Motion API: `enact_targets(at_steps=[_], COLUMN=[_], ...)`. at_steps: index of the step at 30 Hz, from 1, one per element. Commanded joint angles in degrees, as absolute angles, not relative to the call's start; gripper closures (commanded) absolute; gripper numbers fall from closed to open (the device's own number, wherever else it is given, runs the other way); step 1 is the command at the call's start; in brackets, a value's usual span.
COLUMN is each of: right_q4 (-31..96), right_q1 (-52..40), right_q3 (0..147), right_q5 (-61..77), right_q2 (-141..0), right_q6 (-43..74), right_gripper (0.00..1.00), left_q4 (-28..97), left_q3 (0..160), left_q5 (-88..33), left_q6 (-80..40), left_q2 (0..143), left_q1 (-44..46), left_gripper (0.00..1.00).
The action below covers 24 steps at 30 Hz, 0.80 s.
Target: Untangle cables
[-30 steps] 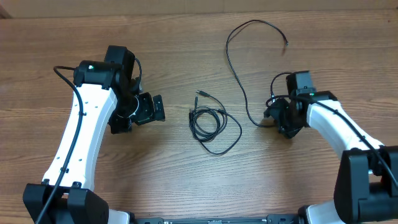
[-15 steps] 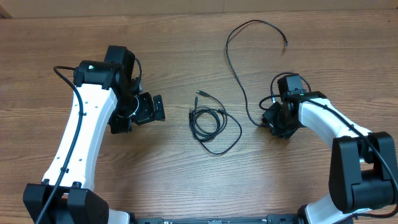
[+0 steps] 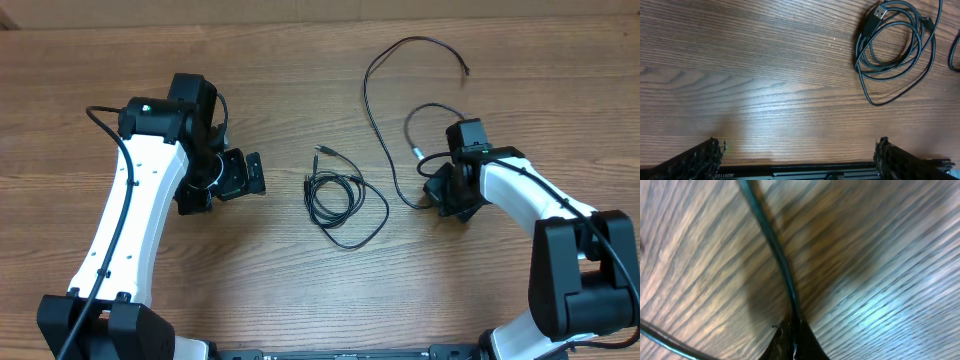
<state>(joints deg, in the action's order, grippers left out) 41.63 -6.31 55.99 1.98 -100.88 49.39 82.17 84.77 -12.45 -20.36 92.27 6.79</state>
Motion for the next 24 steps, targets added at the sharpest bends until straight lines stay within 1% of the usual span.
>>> enact_targets(at_steps=[1,4,8,12,13,16,18,20,21,24], right_q4=[41.91,45.12,52.71,60.14,62.43,63.61,63.55,63.40,63.79,65.08], right_q1=[-2.92,0.45,5.56,9.82,11.29,12.67,12.73,12.73,12.73,12.47], right_q3=[57.63,62.72,74.19,88.77,94.48,102.17,104.79,105.30,105.25,104.12], right_q5=[-4.25,-4.27,-4.27,-4.71,-4.86,-3.70,-3.81,-4.01,-3.99,-2.42], right_q2=[-102.78,-102.78,-102.78,-102.78,-102.78,-102.78,-102.78,-102.78,-102.78,-102.89], right_q6=[46.54,43.70,40.25,35.38,34.17,28.95,24.91,23.24,23.29,23.55], right_gripper=[0.96,0.96,0.96,0.96,0.96,0.96,0.96,0.96,0.90,0.75], left_q4=[82.15,82.28,82.28,82.26,82.26,82.24,82.24,82.21,82.19,82.19], left_q3=[84.79,84.77,84.77,84.77,84.77,84.77,84.77,84.77,84.77,84.77], left_q5=[-13.15,-13.15,-13.15,-13.15,-13.15,-13.15,-13.13,-13.13,-13.13,-13.15], left_q6=[-18.85,-18.85,-18.85,-18.85,-18.85,-18.85,-18.85,-18.85,-18.85,-18.85], left_q2=[92.25,92.25,92.25,92.25,92.25,92.25,92.25,92.25,92.25,92.25], left_q1=[7.33,7.33,7.33,7.33,7.33,7.33,7.33,7.33,7.33,7.33], left_gripper=[0.00,0.00,0.00,0.00,0.00,0.00,0.00,0.00,0.00,0.00])
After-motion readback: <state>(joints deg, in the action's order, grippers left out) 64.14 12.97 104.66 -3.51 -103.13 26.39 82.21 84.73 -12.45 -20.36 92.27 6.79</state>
